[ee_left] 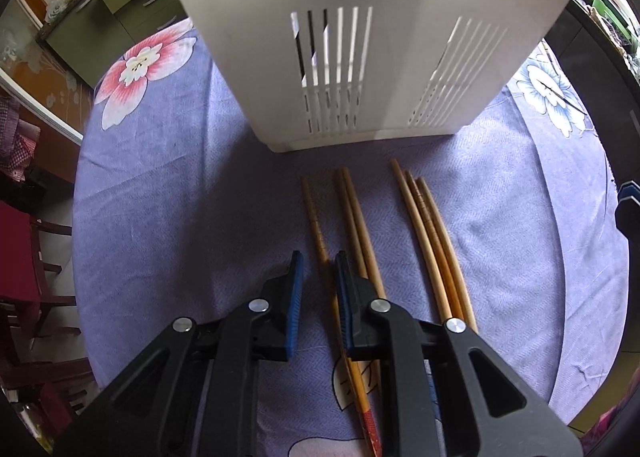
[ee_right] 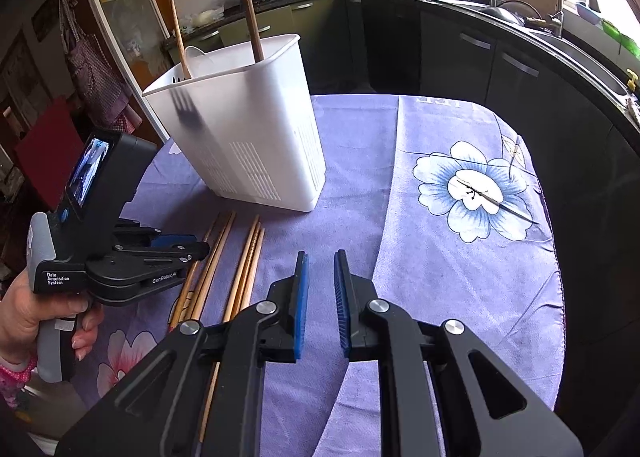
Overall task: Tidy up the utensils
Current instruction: 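Lower the left gripper onto a chopstick while the right gripper grasps another chopstick, then lift the held chopsticks upright toward the white holder with both grippers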
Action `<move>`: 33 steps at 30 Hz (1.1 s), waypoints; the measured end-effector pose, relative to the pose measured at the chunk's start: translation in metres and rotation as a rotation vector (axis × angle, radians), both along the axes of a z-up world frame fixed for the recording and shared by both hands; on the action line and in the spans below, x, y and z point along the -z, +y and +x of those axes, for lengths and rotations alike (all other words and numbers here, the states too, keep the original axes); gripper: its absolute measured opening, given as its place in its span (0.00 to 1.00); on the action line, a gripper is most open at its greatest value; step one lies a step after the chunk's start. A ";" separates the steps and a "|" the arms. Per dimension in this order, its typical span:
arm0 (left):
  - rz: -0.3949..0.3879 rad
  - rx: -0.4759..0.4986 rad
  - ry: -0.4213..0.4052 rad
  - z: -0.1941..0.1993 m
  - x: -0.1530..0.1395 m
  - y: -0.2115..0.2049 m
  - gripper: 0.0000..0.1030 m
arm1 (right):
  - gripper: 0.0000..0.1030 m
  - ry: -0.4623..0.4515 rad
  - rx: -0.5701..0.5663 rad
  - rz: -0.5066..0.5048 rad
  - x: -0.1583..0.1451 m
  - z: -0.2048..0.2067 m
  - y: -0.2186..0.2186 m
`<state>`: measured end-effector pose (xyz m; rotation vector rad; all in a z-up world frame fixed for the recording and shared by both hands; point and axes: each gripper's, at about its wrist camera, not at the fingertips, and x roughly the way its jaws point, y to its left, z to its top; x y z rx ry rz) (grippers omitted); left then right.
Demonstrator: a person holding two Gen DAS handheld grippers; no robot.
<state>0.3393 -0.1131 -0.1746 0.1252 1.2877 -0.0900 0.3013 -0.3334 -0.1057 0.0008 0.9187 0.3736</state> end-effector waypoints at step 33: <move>-0.118 0.002 -0.383 -0.076 -0.105 0.060 0.05 | 0.13 0.183 -0.087 -0.105 0.072 0.055 0.089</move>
